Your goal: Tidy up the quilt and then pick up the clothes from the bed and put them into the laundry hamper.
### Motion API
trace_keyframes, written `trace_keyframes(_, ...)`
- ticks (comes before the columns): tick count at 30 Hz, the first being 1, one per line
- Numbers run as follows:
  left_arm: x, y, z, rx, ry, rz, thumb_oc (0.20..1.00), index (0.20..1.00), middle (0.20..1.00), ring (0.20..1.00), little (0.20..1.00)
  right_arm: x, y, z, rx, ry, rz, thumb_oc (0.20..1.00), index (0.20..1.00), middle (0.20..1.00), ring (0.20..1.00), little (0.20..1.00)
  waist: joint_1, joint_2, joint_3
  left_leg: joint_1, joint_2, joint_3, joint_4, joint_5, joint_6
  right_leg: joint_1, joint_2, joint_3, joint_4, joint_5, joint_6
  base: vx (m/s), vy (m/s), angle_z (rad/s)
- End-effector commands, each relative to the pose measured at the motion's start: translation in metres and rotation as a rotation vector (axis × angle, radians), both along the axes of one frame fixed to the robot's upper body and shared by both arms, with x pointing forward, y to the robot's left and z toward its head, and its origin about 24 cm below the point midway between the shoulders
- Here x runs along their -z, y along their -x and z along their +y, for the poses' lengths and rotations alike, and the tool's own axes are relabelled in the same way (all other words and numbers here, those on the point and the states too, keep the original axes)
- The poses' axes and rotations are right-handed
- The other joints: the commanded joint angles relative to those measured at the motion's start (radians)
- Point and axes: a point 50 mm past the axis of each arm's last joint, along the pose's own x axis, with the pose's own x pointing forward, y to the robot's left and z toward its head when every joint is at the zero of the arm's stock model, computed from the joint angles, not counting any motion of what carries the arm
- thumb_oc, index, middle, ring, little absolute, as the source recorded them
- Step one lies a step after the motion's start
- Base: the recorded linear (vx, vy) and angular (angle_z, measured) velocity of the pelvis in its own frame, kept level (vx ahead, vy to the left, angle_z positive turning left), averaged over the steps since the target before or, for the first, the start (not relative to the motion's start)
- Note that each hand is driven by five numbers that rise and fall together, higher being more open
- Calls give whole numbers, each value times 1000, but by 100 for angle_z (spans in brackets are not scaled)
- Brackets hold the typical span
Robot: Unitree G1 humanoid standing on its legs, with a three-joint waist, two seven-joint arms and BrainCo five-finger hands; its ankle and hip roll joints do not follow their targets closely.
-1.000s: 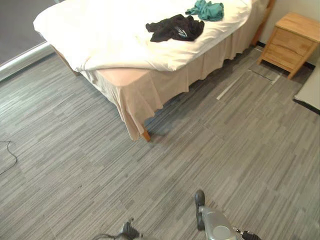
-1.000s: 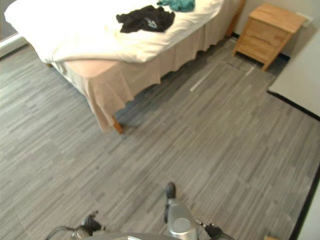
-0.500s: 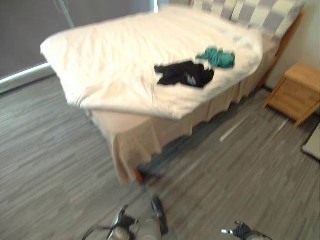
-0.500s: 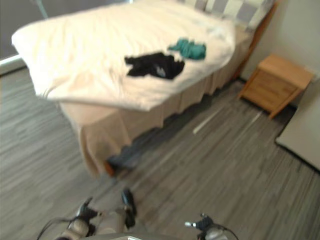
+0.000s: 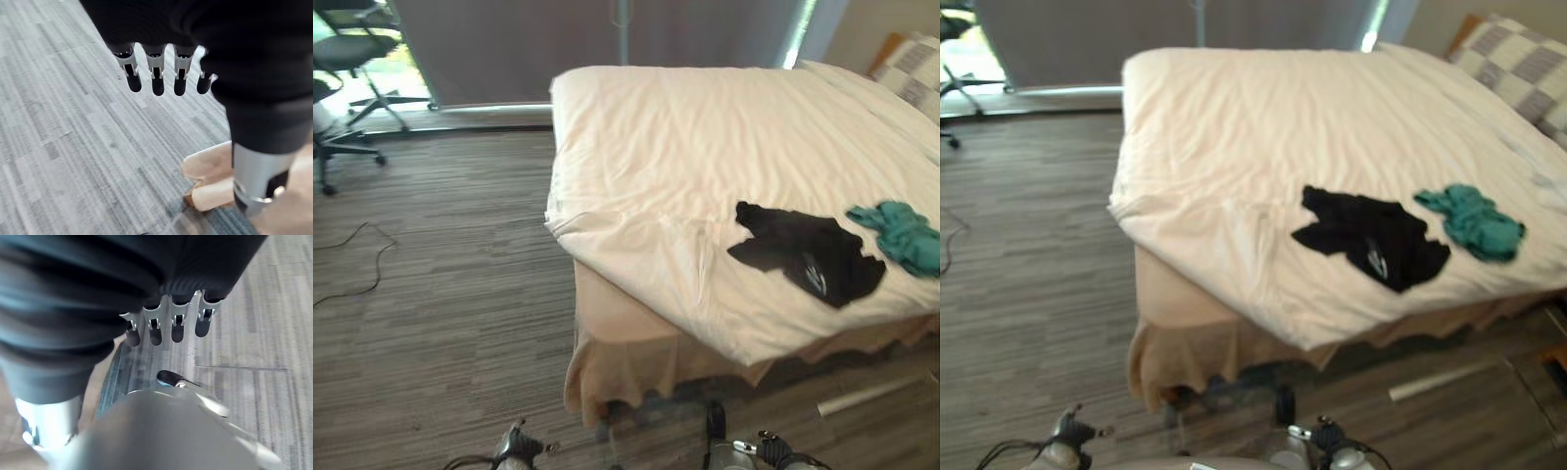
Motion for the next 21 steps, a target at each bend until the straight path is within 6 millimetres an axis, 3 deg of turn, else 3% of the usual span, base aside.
trace_keyframes(1,-8,-34,-6,-207,72,-220,1000,1000,1000,1000,1000,0,7,-19,-72,89,47,1000,1000,1000,1000,1000,-9,68,30,-33,159,29,2,52,-73,159,1,-36,-78,-106,70,189,-158,23)
trace_keyframes(4,-15,-37,6,-295,55,-305,1000,1000,1000,1000,1000,-2,3,-23,-73,102,28,1000,1000,1000,1000,1000,1,82,25,-35,177,11,0,61,-86,184,10,-61,-90,-119,63,119,-125,48)
trace_keyframes(6,-35,-58,23,-352,26,-489,1000,1000,1000,1000,1000,-4,0,-26,-69,112,-5,1000,1000,1000,1000,1000,11,95,21,-40,192,-1,0,69,-100,199,15,-86,-90,-133,61,78,-118,35)
trace_keyframes(7,-66,-84,39,-312,-21,-686,1000,1000,1000,1000,1000,-6,-1,-28,-74,120,-27,1000,1000,1000,1000,1000,18,102,24,-44,199,-11,0,80,-107,204,18,-95,-90,-133,57,41,-100,30)
trace_keyframes(11,-148,-117,48,-104,-91,-1064,1000,1000,1000,1000,1000,-4,16,-32,-64,115,-11,1000,1000,1000,1000,1000,28,120,18,-51,212,-24,0,90,-117,224,28,-116,-90,-152,51,62,-54,16)
trace_keyframes(12,-148,-116,49,-105,-92,-1061,1000,1000,1000,1000,1000,-4,17,-32,-65,115,-8,1000,1000,1000,1000,1000,27,123,18,-42,216,-24,0,78,-118,233,31,-117,-90,-163,52,62,-26,9)
trace_keyframes(14,-199,-136,39,50,-140,-1280,1000,1000,1000,1000,1000,0,35,-36,-40,109,53,1000,1000,1000,1000,1000,23,133,19,-45,219,-33,0,81,-122,245,35,-125,-90,-176,49,35,-11,2)
trace_keyframes(15,-216,-144,33,117,-154,-1342,1000,1000,1000,1000,1000,1,39,-36,-37,100,67,1000,1000,1000,1000,1000,16,135,22,-48,219,-33,0,90,-122,242,35,-123,-90,-169,46,58,-10,2)
trace_keyframes(18,-247,-163,8,313,-172,-1434,1000,1000,1000,1000,1000,2,46,-36,-49,90,97,1000,1000,1000,1000,1000,-6,144,22,-36,222,-21,0,75,-124,250,39,-118,-90,-184,48,54,9,0)
trace_keyframes(21,-264,-178,-23,507,-139,-1472,1000,1000,1000,1000,1000,2,46,-35,-74,79,99,1000,1000,1000,1000,1000,-34,145,21,-31,222,1,0,70,-126,244,41,-105,-90,-183,50,33,9,-12)
